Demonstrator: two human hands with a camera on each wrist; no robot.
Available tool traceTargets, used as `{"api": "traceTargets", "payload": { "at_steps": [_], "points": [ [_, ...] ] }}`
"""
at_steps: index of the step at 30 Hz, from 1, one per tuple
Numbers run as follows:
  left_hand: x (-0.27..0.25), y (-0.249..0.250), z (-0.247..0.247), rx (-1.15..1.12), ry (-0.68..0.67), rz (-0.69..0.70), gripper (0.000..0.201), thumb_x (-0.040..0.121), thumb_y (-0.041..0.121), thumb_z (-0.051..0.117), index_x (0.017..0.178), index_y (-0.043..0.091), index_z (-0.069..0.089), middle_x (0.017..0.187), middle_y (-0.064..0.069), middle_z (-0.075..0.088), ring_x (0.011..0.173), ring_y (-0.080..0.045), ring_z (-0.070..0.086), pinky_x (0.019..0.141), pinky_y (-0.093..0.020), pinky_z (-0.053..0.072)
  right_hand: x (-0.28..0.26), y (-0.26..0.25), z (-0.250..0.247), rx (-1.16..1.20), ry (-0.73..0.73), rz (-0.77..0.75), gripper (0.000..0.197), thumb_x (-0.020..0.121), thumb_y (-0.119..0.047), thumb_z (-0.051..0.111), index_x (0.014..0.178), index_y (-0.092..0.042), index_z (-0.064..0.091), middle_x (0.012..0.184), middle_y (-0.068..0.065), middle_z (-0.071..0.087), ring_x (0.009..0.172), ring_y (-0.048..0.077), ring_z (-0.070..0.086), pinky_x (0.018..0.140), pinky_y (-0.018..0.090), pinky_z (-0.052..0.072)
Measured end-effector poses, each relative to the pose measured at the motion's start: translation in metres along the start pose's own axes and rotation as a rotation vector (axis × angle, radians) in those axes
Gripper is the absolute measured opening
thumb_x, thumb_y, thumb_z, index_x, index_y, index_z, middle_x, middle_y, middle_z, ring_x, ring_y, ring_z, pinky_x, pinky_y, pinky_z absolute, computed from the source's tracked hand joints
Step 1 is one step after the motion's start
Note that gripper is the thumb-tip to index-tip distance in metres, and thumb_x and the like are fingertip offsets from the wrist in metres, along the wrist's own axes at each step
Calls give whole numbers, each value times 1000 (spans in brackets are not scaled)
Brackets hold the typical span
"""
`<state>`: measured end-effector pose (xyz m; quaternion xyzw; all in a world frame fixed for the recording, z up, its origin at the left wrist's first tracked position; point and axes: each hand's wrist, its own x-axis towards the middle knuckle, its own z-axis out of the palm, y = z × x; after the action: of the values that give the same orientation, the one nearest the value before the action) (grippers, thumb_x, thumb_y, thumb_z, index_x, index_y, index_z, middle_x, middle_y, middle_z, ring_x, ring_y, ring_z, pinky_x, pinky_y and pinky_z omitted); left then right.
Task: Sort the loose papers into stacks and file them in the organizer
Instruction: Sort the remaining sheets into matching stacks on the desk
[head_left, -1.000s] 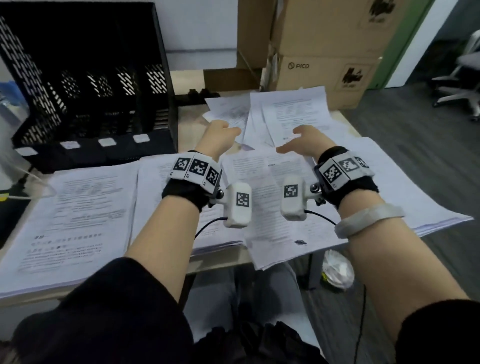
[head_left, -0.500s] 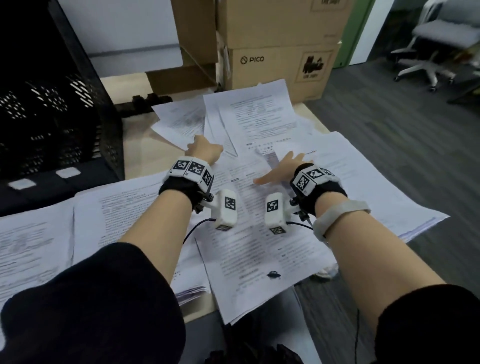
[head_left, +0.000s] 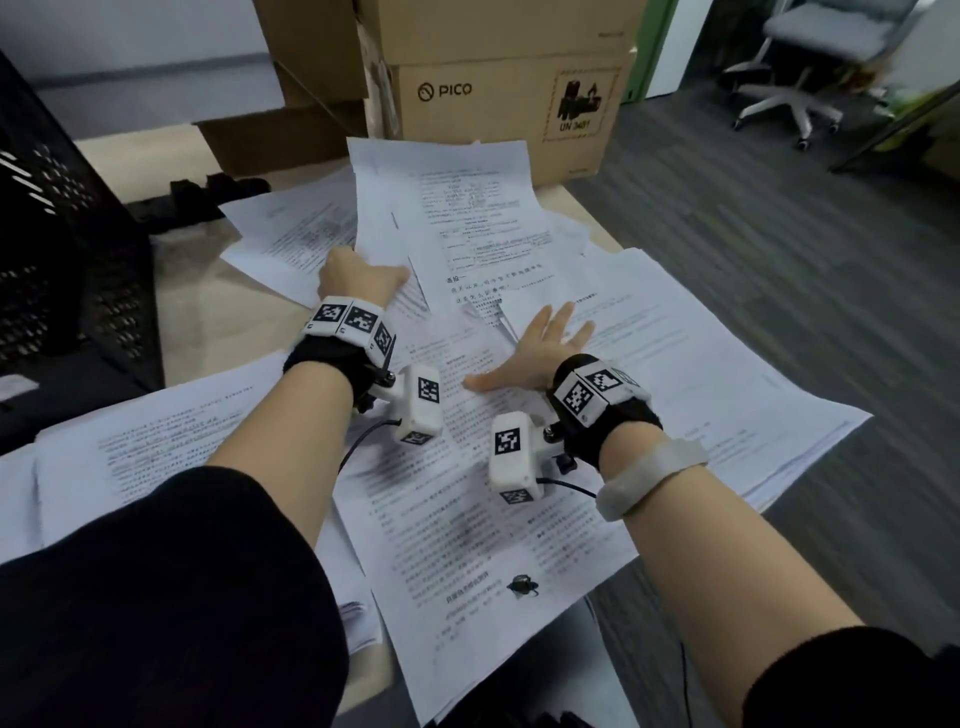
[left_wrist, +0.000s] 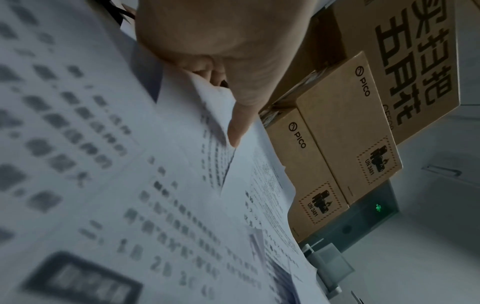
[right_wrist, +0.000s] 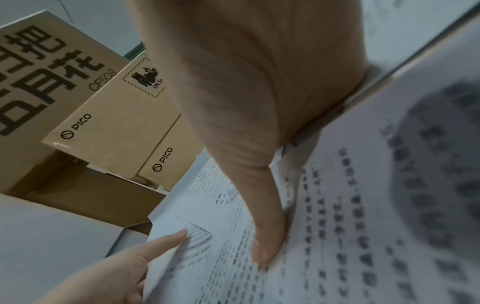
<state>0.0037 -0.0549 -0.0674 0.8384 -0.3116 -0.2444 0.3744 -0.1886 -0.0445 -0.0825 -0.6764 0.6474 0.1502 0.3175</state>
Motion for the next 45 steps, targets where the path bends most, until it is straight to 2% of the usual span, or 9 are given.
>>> {"api": "traceTargets", "payload": {
  "at_steps": [5,14,26,31,35,38,40,43,45],
  "points": [
    [3,3,1,-60,-58,43,36,68,22,82,96,5,70,104,-10,71,88,-22,65,78,-28,53,1,1,2,20,2,-15,144,59,-77,65,143,-5,-28,149,16,-38,135,49,-30,109,69,0],
    [3,11,4,-30,-122,48,55,71,27,81,114,0,61,123,-11,63,112,-24,60,85,-26,44,-5,-1,2,42,-28,7,143,60,-75,67,143,-10,-30,147,10,-42,136,43,-33,104,76,-3],
    [-13,22,-1,-171,19,190,38,66,20,81,94,-3,68,100,-14,71,90,-25,68,82,-39,57,-4,-1,4,56,7,4,146,56,-78,67,144,-11,-29,149,9,-40,138,42,-31,101,76,-7],
    [-24,34,-13,-244,124,297,34,66,23,79,86,-3,70,89,-16,72,71,-19,61,63,-32,50,-5,-1,6,67,24,9,148,54,-79,67,143,-11,-30,149,8,-40,138,40,-32,101,75,-8],
    [-35,46,-29,-320,236,394,23,65,29,75,66,9,66,76,-7,69,62,-12,58,60,-30,51,-3,-2,7,68,30,20,149,54,-79,68,143,-10,-29,149,8,-41,138,40,-32,101,75,-9],
    [-45,56,-43,-484,317,460,21,72,20,75,62,17,57,71,3,62,47,8,53,57,-14,43,-2,-1,7,60,39,23,149,53,-80,68,144,-11,-28,150,7,-39,138,40,-32,101,75,-9],
    [-51,62,-53,-596,360,470,37,74,14,75,59,21,42,59,23,60,49,21,50,55,-4,36,-2,-1,8,57,46,25,149,52,-80,67,145,-11,-27,150,7,-39,138,40,-31,101,75,-8],
    [-56,64,-69,-697,398,491,53,74,13,76,56,26,28,43,46,42,45,16,47,54,-8,34,-2,-1,9,63,63,34,148,53,-80,67,145,-12,-27,151,6,-37,139,39,-30,103,75,-7],
    [-55,62,-76,-788,410,514,52,71,14,78,56,27,30,41,37,47,41,10,44,56,-17,36,0,-1,12,86,90,25,148,52,-80,68,146,-13,-25,152,5,-36,140,38,-30,104,74,-8]
  ]
}}
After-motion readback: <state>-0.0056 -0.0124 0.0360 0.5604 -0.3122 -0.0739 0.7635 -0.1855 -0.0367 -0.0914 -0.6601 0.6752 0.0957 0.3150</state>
